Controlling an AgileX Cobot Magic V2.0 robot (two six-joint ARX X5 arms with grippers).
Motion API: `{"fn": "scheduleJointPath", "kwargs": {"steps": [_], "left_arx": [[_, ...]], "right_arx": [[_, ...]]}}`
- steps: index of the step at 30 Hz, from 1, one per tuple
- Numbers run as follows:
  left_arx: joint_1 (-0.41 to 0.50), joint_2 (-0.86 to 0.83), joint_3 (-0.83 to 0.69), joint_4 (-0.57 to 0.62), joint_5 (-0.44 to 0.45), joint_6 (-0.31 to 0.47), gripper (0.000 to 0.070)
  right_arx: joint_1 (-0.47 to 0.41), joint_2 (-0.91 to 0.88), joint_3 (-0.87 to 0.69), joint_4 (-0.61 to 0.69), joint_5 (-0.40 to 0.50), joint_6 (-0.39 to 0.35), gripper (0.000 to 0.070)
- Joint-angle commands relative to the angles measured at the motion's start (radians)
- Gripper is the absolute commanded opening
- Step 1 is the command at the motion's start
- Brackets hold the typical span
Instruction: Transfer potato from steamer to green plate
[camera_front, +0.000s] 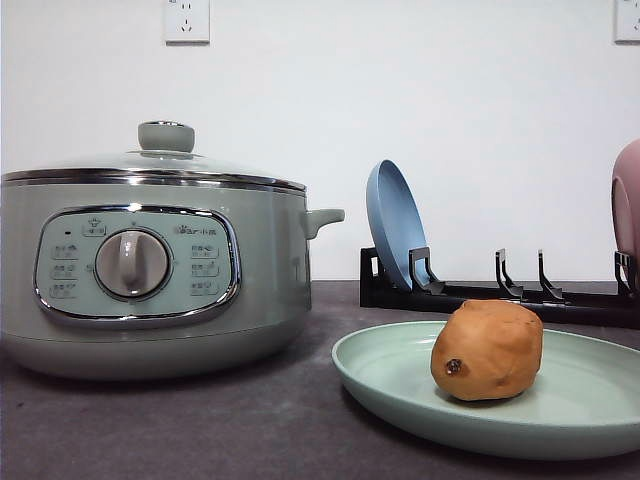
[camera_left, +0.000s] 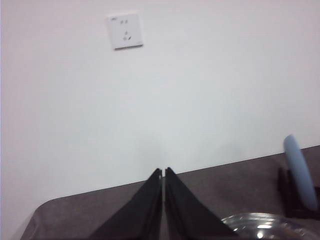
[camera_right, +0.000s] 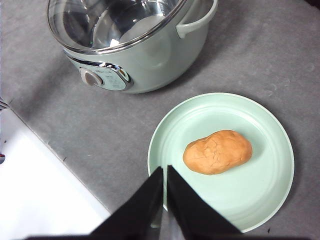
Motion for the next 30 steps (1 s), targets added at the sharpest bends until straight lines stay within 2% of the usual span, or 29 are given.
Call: {"fn": "scheduleJointPath", "kwargs": {"steps": [1, 5, 9, 16, 23, 30], "left_arx": [[0.008, -0.055, -0.080, 0.050, -0.003, 0.013, 0.0000], [0.024, -0.170, -0.264, 0.125, -0.008, 0.012, 0.0000], [0.028, -0.258, -0.397, 0.138, -0.043, 0.010, 0.0000], [0.028, -0.379, -0.587, 0.141, -0.157, -0.042, 0.0000], [0.027, -0.464, -0.759, 0.193, -0.162, -0.070, 0.0000], [0.027, -0.527, -0.879, 0.189, -0.162, -0.085, 0.0000]], "right_arx": [[0.005, 0.005, 0.018, 0.006, 0.001, -0.005, 0.0000], [0.005, 0.005, 0.018, 0.006, 0.001, -0.005, 0.0000], [0.005, 0.005, 0.018, 0.006, 0.001, -0.005, 0.0000], [0.005, 0.005, 0.018, 0.006, 0.001, -0.005, 0.0000], [0.005, 0.005, 0.018, 0.006, 0.001, -0.005, 0.0000], [0.005, 0.005, 0.018, 0.006, 0.001, -0.005, 0.0000]]}}
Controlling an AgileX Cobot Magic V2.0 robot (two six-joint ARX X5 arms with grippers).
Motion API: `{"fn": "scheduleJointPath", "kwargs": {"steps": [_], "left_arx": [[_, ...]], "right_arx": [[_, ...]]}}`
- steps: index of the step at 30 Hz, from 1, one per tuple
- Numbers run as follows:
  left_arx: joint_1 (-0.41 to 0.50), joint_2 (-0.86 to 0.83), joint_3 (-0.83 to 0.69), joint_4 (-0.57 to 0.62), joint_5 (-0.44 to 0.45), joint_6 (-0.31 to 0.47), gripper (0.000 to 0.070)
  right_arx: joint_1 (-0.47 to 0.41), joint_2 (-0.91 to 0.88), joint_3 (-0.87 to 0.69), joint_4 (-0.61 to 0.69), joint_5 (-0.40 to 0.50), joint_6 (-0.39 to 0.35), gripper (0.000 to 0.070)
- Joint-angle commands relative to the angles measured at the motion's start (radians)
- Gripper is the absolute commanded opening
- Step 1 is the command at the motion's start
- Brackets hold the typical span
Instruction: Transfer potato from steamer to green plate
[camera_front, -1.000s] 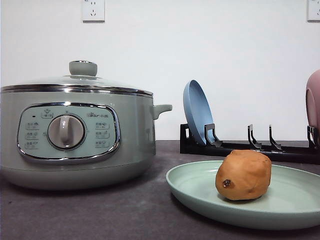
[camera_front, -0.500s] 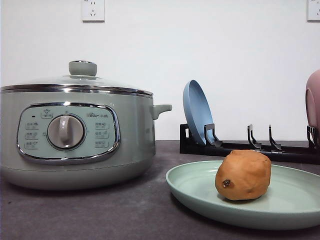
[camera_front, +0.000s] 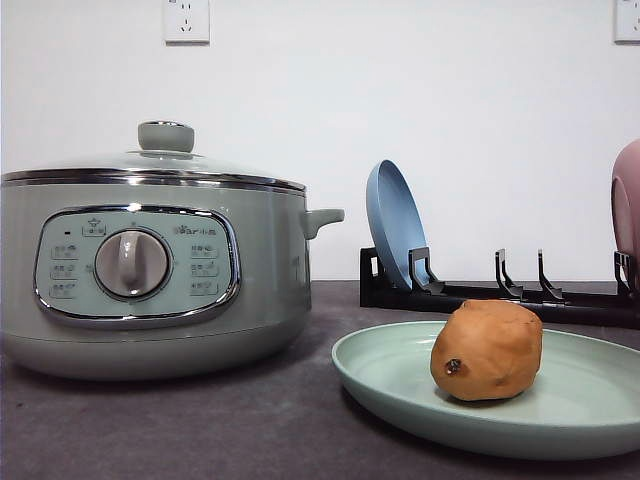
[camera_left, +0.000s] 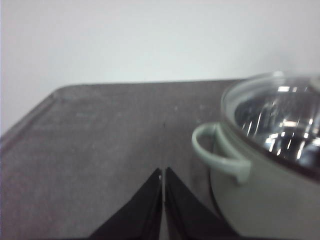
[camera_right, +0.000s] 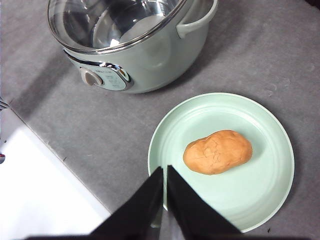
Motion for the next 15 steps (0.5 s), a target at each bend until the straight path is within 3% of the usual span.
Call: {"fn": "scheduleJointPath", "kwargs": {"steps": [1, 15], "left_arx": [[0.001, -0.012, -0.018, 0.012, -0.006, -0.012, 0.0000], [0.000, -0.048, -0.131, 0.011, -0.006, -0.012, 0.0000]], "right_arx": [[0.005, 0.005, 0.018, 0.006, 0.001, -0.005, 0.0000], [0.005, 0.005, 0.018, 0.006, 0.001, -0.005, 0.0000]]}}
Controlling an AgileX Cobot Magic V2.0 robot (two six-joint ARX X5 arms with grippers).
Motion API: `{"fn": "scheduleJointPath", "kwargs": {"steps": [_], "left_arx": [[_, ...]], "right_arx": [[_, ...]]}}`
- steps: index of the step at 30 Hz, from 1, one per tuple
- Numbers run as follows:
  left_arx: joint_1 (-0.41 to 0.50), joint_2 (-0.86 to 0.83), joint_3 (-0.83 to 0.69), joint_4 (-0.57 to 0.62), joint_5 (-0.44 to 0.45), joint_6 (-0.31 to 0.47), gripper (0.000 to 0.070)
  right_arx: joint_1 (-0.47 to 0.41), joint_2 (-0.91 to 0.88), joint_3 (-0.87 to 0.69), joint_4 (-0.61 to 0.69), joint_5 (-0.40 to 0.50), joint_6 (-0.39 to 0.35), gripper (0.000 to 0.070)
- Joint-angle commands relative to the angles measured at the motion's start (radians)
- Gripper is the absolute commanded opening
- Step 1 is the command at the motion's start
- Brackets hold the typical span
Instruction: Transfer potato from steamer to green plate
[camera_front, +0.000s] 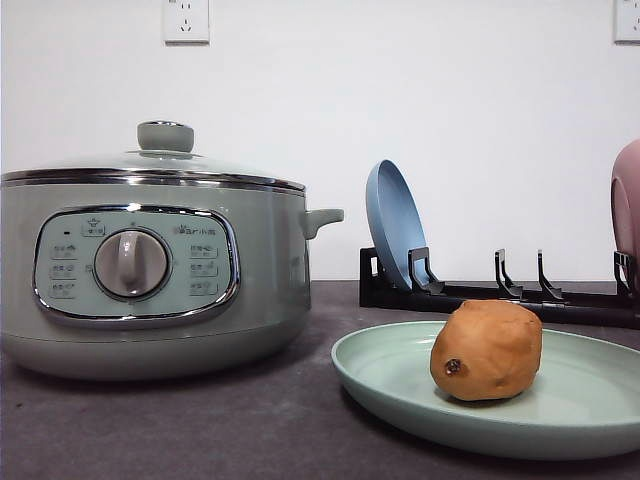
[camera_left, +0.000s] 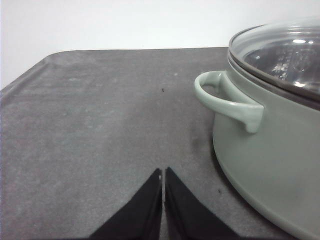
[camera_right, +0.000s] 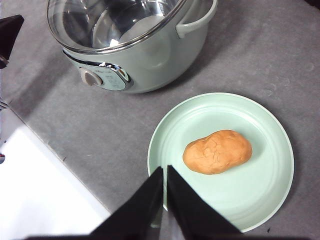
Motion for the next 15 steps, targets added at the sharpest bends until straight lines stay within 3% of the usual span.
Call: {"fn": "scheduleJointPath", "kwargs": {"steps": [1, 15], "left_arx": [[0.000, -0.002, -0.019, 0.004, -0.004, -0.003, 0.0000], [-0.001, -0.002, -0.027, 0.004, -0.003, -0.010, 0.0000]], "right_arx": [[0.005, 0.005, 0.018, 0.006, 0.000, -0.005, 0.0000], [0.005, 0.005, 0.018, 0.007, 0.001, -0.005, 0.0000]]}}
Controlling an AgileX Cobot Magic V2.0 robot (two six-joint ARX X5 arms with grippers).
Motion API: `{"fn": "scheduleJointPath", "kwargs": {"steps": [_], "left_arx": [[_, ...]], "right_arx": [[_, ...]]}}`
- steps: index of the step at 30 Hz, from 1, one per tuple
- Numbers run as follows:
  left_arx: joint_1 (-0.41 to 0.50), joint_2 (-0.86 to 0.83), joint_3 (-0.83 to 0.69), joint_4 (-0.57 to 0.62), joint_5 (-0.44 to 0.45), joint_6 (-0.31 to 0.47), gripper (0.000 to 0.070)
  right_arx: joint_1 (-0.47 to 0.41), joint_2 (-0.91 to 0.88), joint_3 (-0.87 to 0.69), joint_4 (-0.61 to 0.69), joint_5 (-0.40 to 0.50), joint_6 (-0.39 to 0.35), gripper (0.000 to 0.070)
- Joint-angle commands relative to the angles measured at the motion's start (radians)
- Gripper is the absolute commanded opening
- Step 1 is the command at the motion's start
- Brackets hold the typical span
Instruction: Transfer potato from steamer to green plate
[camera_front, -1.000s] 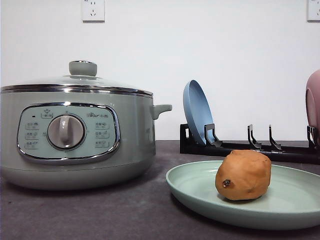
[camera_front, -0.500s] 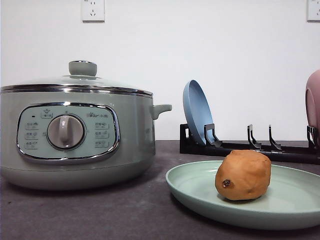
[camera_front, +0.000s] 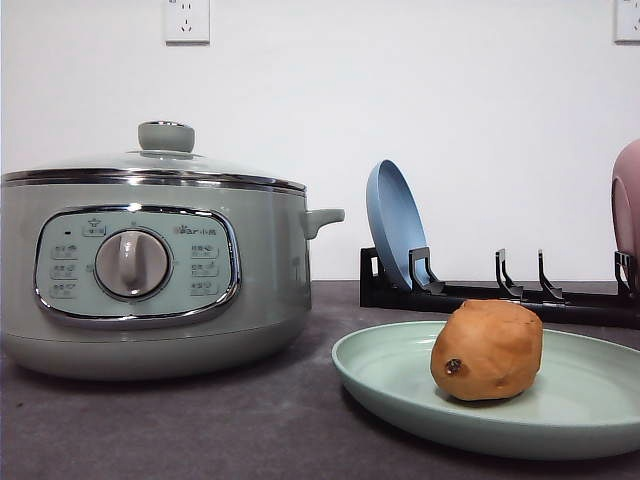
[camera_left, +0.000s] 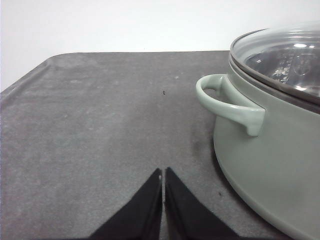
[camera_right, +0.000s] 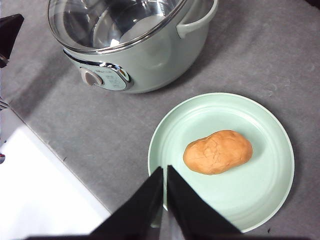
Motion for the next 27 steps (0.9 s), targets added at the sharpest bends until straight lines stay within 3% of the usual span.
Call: {"fn": "scheduleJointPath", "kwargs": {"steps": [1, 14, 19, 22, 27], "left_arx": [[0.000, -0.002, -0.021, -0.006, -0.002, -0.005, 0.0000], [0.000, -0.002, -0.021, -0.006, -0.002, -0.005, 0.0000], [0.000, -0.002, -0.021, -0.006, -0.002, -0.005, 0.0000], [0.000, -0.002, -0.021, -0.006, -0.002, -0.005, 0.0000], [0.000, -0.002, -0.021, -0.006, -0.002, -0.005, 0.0000]], "right_arx": [[0.005, 0.005, 0.018, 0.007, 0.001, -0.005, 0.0000], [0.005, 0.005, 0.018, 0.007, 0.001, -0.005, 0.0000], [-0.006, -0.010, 0.018, 0.014, 0.009, -0.055, 0.0000], [-0.056, -0.047, 0.014, 0.068, 0.028, -0.098, 0.0000], [-0.218, -0.175, -0.060, 0.287, 0.024, -0.108, 0.0000]]}}
